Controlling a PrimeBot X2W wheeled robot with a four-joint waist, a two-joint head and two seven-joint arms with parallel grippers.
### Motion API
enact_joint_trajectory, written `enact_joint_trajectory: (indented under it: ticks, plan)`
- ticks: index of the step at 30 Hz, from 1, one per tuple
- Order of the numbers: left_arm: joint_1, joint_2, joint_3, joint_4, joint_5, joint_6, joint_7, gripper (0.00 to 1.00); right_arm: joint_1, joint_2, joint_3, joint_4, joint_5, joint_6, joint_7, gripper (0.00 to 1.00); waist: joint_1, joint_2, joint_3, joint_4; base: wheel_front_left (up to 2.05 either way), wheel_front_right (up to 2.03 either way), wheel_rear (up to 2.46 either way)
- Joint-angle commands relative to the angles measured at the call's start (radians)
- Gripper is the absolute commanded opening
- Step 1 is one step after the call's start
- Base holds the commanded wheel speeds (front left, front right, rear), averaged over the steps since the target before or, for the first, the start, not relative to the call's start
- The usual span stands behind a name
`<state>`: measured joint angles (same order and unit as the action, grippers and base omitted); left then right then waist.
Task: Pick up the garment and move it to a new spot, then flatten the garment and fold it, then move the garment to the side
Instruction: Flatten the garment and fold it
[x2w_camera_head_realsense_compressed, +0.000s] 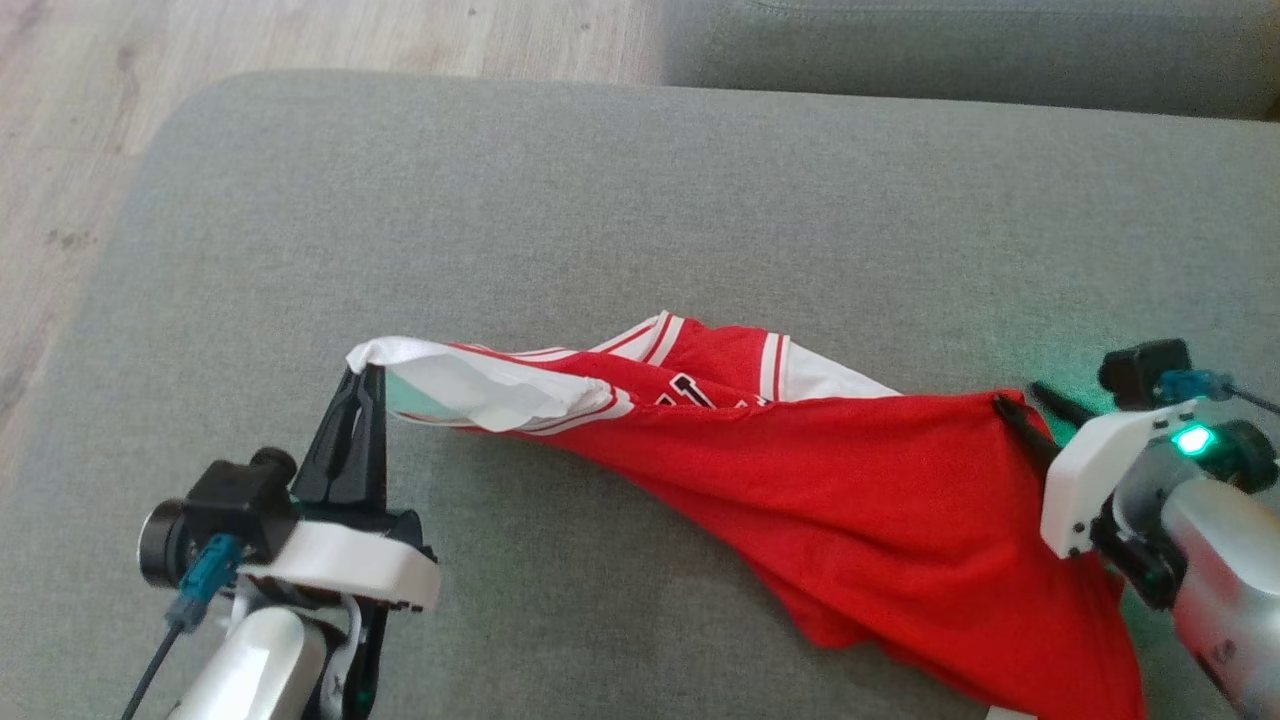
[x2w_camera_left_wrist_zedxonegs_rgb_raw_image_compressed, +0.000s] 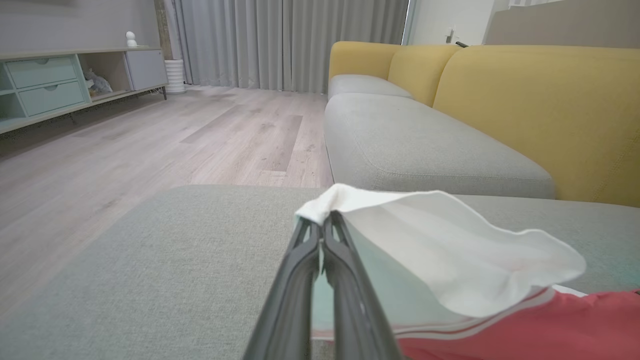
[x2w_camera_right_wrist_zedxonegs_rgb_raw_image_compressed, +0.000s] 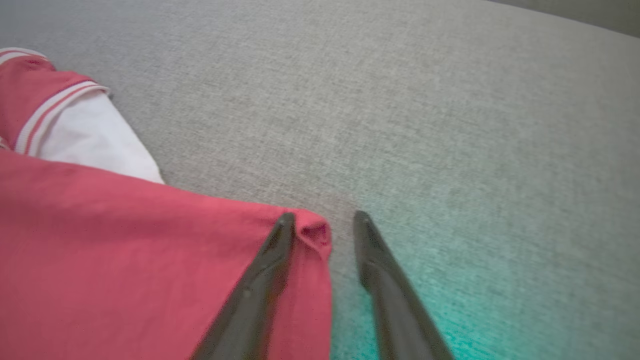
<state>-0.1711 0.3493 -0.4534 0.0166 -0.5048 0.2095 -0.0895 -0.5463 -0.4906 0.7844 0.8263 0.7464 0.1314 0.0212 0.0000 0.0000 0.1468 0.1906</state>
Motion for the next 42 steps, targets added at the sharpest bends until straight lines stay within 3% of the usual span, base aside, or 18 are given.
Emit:
enact_joint_trajectory:
  ticks: [1,6,11,16,17,22,27,31,36,41,42]
  plan:
    - [-0.055,0.014,0.035,-0.019,-0.003,-0.004,-0.011,0.00,0.002,-0.021,0.034,-0.013,0.019,-0.001,0.004,0.00,0.0000,0.0000,-0.011,0.002,0.00,0.00,0.00]
    - [-0.066,0.024,0.041,-0.010,-0.010,-0.016,-0.017,0.00,-0.025,-0.035,0.052,-0.017,0.046,-0.001,-0.064,0.00,0.0000,0.0000,-0.035,-0.011,0.00,0.00,0.00]
    - [-0.206,0.042,0.047,-0.005,-0.027,-0.079,0.019,0.00,-0.126,-0.076,0.019,-0.023,0.051,-0.001,-0.150,0.00,0.0000,0.0000,-0.030,-0.045,0.00,0.00,0.00]
    - [-0.497,0.049,0.053,0.082,-0.035,-0.156,0.109,0.00,-0.343,-0.125,-0.010,-0.034,0.010,-0.001,-0.166,0.00,0.0000,0.0000,0.029,-0.104,0.00,0.00,0.00]
    - [-0.497,0.049,0.053,0.082,-0.035,-0.156,0.109,0.00,-0.343,-0.125,-0.010,-0.034,0.010,-0.001,-0.166,0.00,0.0000,0.0000,0.029,-0.104,0.00,0.00,0.00]
    - [-0.846,0.030,0.054,0.256,-0.014,-0.213,0.165,0.00,-0.619,-0.148,-0.045,-0.023,-0.060,-0.001,-0.148,0.00,0.0000,0.0000,0.119,-0.157,0.00,0.00,0.00]
    - [-1.178,0.006,0.057,0.456,0.071,-0.224,0.077,0.00,-0.873,-0.153,-0.106,0.045,-0.178,-0.001,-0.208,0.00,0.0000,0.0000,0.194,-0.190,0.00,0.00,0.00]
    - [-1.337,-0.021,0.054,0.569,0.098,-0.245,-0.013,0.00,-0.968,-0.142,-0.123,0.098,-0.260,-0.001,-0.237,0.00,0.0000,0.0000,0.228,-0.197,0.00,0.00,0.00]
    - [-1.313,-0.029,0.032,0.646,0.087,-0.286,-0.067,0.00,-0.931,-0.116,-0.114,0.150,-0.295,-0.001,-0.260,0.00,0.0000,0.0000,0.234,-0.191,0.00,0.00,0.00]
    - [-1.121,-0.021,0.018,0.651,0.061,-0.285,-0.098,0.00,-0.802,-0.093,-0.101,0.197,-0.291,-0.001,-0.275,0.00,0.0000,0.0000,0.232,-0.171,0.00,0.00,0.00]
    - [-1.012,-0.014,0.010,0.626,0.057,-0.271,-0.114,0.00,-0.733,-0.084,-0.100,0.212,-0.285,-0.001,-0.279,0.00,0.0000,0.0000,0.223,-0.163,0.00,0.00,0.00]
